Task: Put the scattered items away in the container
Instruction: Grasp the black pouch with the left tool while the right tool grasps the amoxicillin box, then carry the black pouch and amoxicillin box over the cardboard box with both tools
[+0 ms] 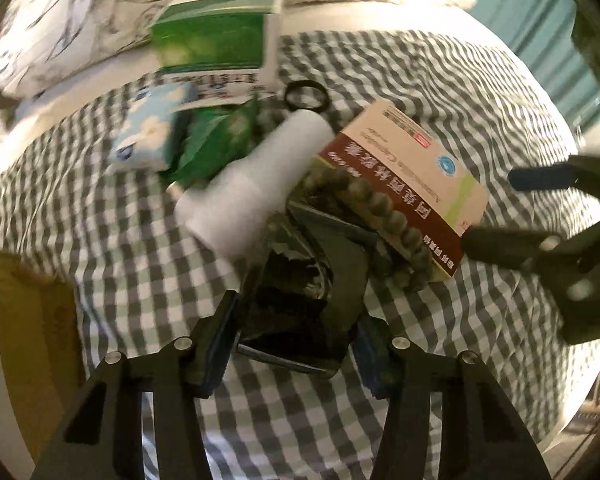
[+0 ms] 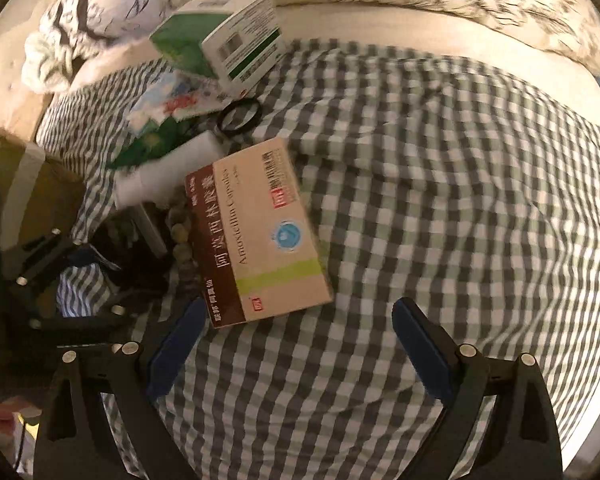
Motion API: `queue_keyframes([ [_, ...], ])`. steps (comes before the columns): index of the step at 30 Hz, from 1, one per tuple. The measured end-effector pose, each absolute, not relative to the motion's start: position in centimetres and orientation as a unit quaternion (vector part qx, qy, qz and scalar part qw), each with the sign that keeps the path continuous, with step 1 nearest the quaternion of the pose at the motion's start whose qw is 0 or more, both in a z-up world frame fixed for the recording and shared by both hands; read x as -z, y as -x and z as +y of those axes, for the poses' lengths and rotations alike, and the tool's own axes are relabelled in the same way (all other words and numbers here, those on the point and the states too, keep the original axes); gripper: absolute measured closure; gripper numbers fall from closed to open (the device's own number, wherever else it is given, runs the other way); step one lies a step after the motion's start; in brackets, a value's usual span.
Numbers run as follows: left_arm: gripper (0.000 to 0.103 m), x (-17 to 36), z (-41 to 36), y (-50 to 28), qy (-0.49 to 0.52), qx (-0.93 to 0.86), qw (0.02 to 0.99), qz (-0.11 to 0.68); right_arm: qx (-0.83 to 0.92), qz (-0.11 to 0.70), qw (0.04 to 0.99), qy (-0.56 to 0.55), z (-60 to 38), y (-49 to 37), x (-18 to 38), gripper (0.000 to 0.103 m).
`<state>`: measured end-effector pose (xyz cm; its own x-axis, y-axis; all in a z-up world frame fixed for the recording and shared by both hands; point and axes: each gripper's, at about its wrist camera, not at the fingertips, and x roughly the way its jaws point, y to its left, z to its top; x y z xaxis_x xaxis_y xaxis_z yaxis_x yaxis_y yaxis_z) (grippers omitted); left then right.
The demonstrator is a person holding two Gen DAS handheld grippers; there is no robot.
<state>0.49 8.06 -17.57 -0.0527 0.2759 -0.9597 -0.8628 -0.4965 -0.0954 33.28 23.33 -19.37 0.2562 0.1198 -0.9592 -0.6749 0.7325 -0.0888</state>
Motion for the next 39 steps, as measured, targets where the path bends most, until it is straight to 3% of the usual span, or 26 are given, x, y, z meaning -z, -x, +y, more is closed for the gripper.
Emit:
queue_keyframes([
  [11, 0.049, 16.8, 6.7, 1.5, 0.561, -0.678, 0.408, 0.243, -0.263, 0.536, 0.732, 0.328, 25.9, -33.1, 23.0, 0.009],
  [13, 0.049, 16.5, 6.2, 2.5, 0.563, -0.678, 0.407, 0.241, -0.271, 0.531, 0.735, 0.323, 26.2, -33.2, 22.9, 0.024],
  [14, 0.049, 16.3, 6.0, 2.6, 0.562, -0.679, 0.407, 0.239, -0.271, 0.530, 0.736, 0.321, 26.2, -33.2, 22.8, 0.024],
  [39, 0.055, 8.8, 4.0, 1.6, 0.587, -0.691, 0.390, 0.161, -0.308, 0.509, 0.759, 0.264, 18.6, -27.6, 11.8, 0.029],
])
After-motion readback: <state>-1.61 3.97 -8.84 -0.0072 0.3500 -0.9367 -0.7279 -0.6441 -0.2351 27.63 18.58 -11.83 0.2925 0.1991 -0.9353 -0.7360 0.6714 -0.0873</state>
